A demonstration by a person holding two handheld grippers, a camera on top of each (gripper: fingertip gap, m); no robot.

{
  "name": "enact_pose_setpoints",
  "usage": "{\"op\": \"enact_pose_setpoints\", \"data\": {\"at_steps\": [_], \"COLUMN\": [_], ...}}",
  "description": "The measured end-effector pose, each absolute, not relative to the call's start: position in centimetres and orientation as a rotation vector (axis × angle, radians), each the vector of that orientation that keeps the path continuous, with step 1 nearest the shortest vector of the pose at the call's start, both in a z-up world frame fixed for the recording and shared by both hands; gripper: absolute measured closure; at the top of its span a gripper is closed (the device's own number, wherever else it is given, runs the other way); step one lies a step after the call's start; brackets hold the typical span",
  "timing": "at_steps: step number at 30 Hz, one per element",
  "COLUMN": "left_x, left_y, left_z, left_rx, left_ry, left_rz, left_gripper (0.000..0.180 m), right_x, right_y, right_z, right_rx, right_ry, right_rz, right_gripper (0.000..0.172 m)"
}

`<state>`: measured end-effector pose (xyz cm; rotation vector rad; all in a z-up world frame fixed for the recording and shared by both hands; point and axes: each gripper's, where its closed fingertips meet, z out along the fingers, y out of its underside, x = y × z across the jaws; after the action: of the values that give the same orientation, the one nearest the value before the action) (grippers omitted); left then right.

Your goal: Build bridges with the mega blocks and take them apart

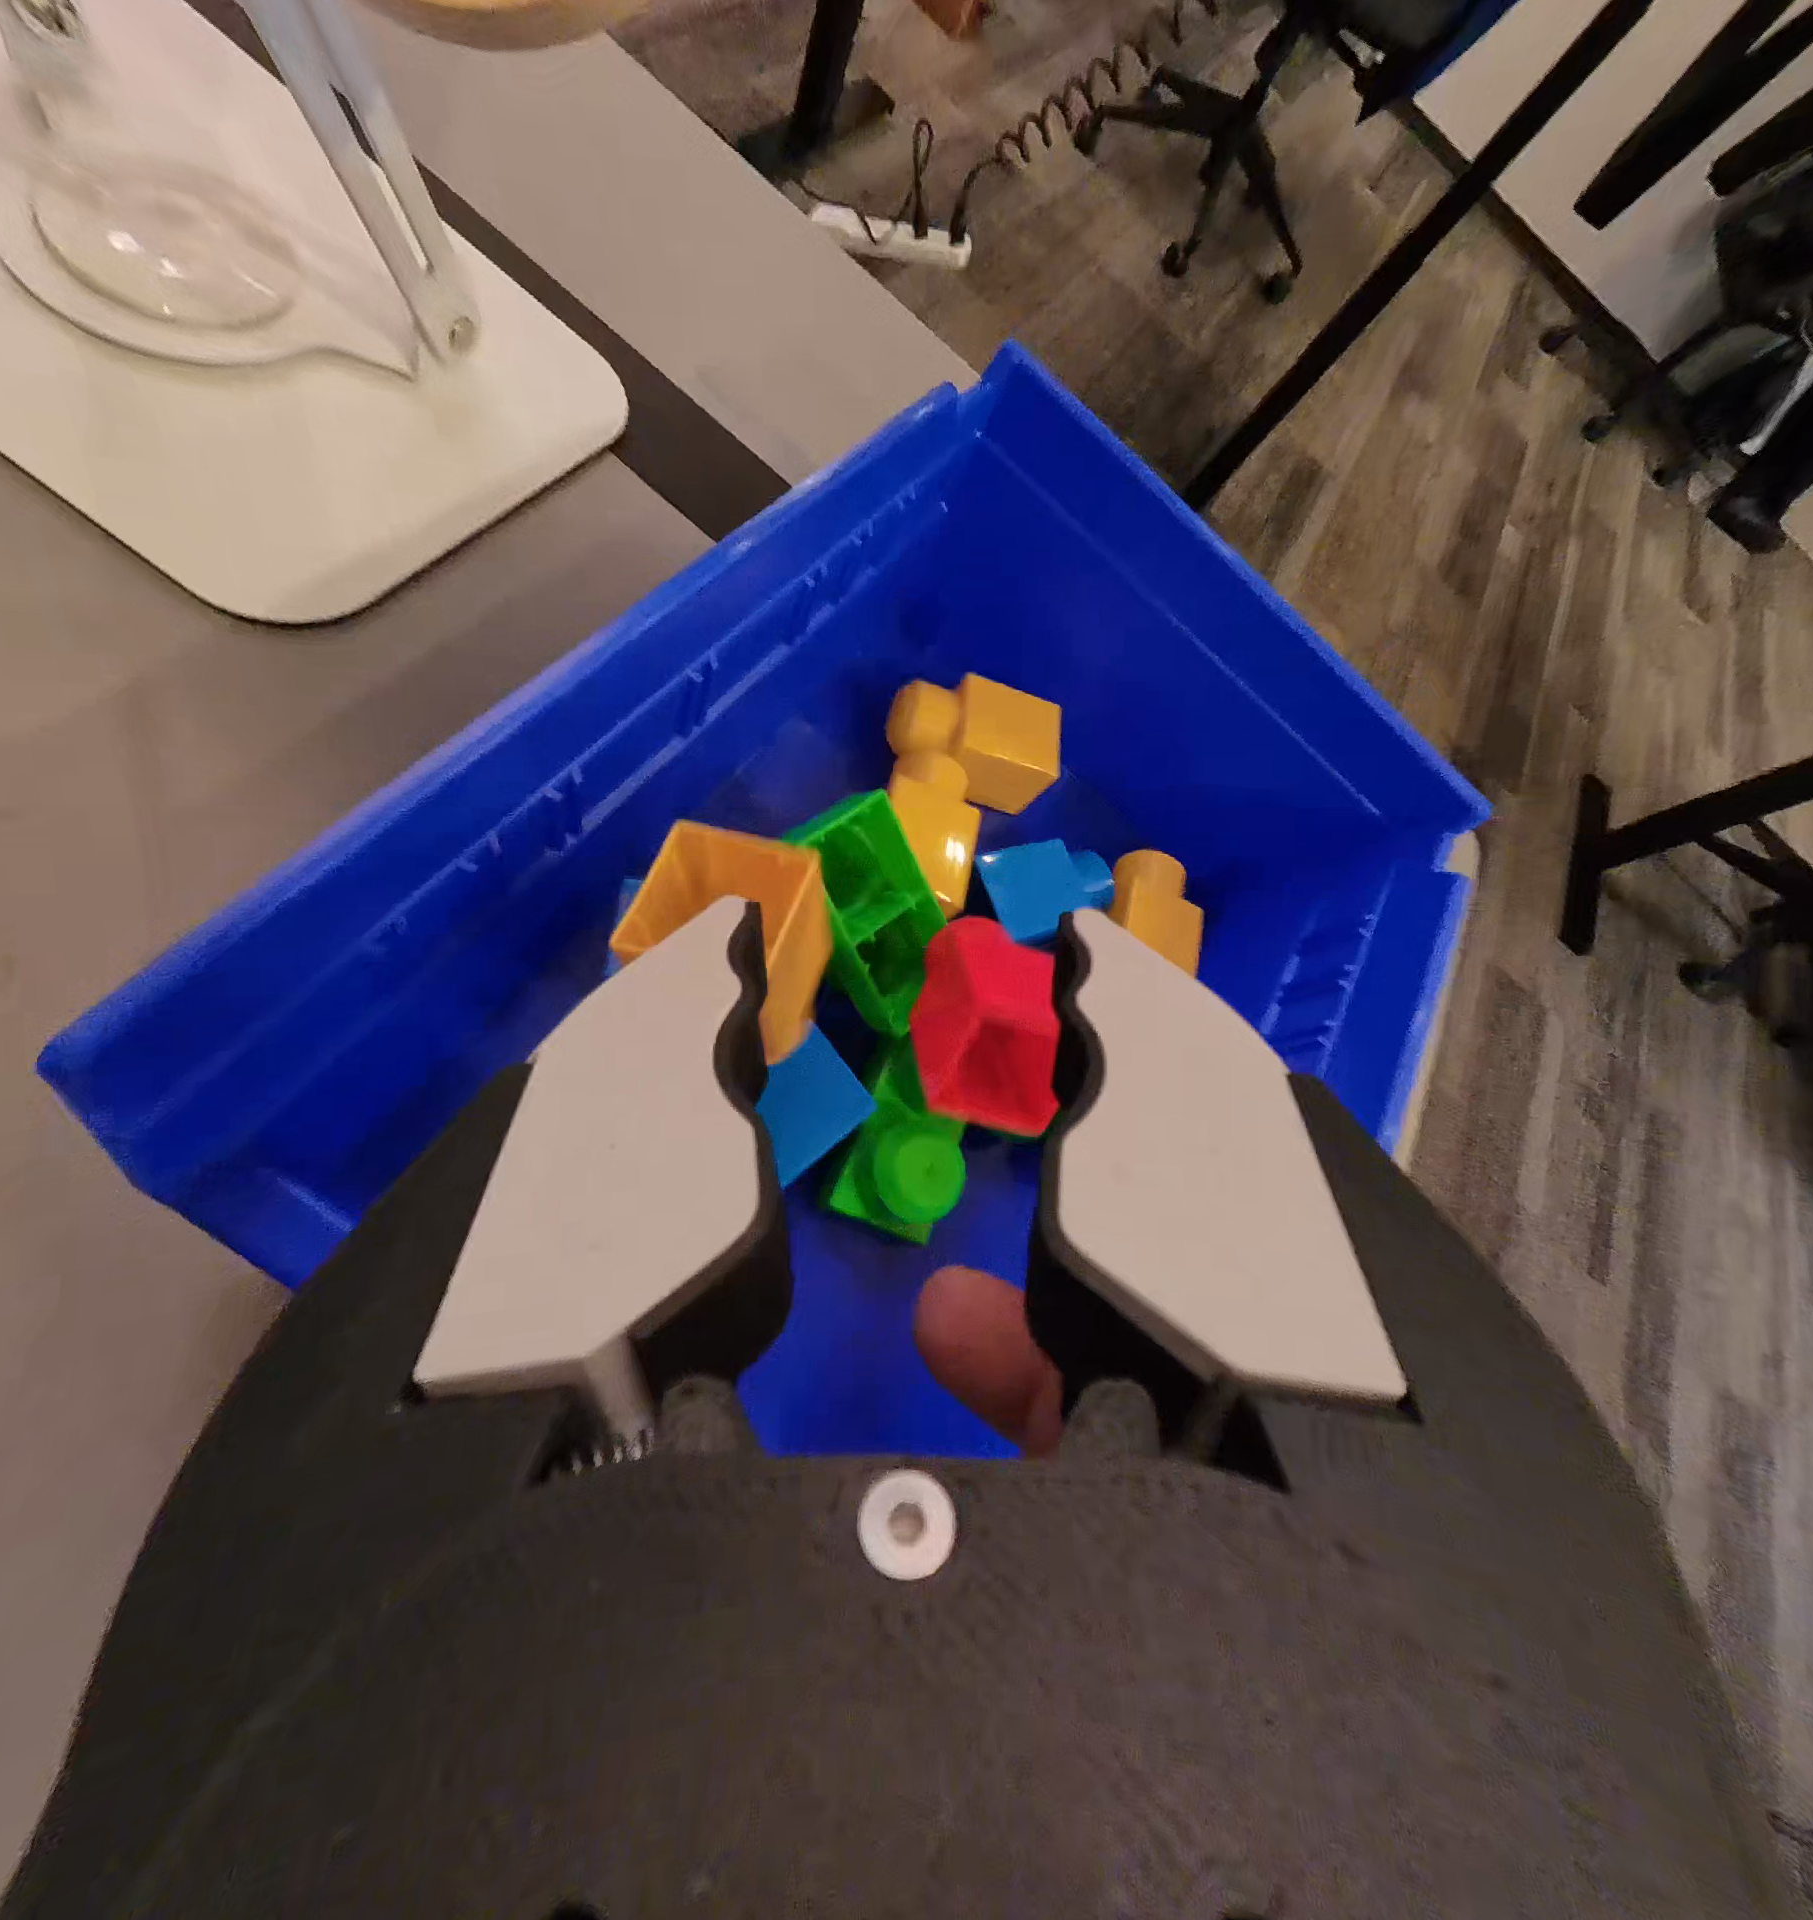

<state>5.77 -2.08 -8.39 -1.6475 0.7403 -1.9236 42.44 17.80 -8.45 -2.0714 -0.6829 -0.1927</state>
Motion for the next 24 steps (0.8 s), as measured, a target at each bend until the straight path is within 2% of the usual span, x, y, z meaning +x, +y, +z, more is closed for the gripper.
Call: {"op": "enact_pose_setpoints", "data": {"at_steps": [5, 8, 11, 15, 24], "left_x": [6.8, 7.8, 8.7, 9.5, 10.0], "left_y": [-1.4, -1.4, -1.4, -1.6, -1.9], "left_z": [-8.7, -9.2, -9.5, -9.5, -9.9], "left_rx": [-1.664, -1.704, -1.735, -1.756, -1.764], "left_ry": [0.730, 0.798, 0.875, 0.971, 1.131], "left_rz": [-1.913, -1.826, -1.728, -1.596, -1.360], "left_gripper": [0.140, 0.140, 0.140, 0.140, 0.140], "right_x": [36.2, 27.2, 18.4, 11.3, 5.5], "right_y": [14.2, 9.9, 4.9, 0.9, -0.4], "right_z": [-2.8, -1.2, -2.0, -3.8, -7.1], "right_rx": [-1.812, -1.695, -1.647, -1.648, -1.720], "right_ry": [-0.842, -1.011, -1.185, -1.313, -1.327], "right_rz": [-0.125, 0.232, 0.677, 1.055, 1.272], "right_gripper": [0.136, 0.136, 0.132, 0.122, 0.125]}}
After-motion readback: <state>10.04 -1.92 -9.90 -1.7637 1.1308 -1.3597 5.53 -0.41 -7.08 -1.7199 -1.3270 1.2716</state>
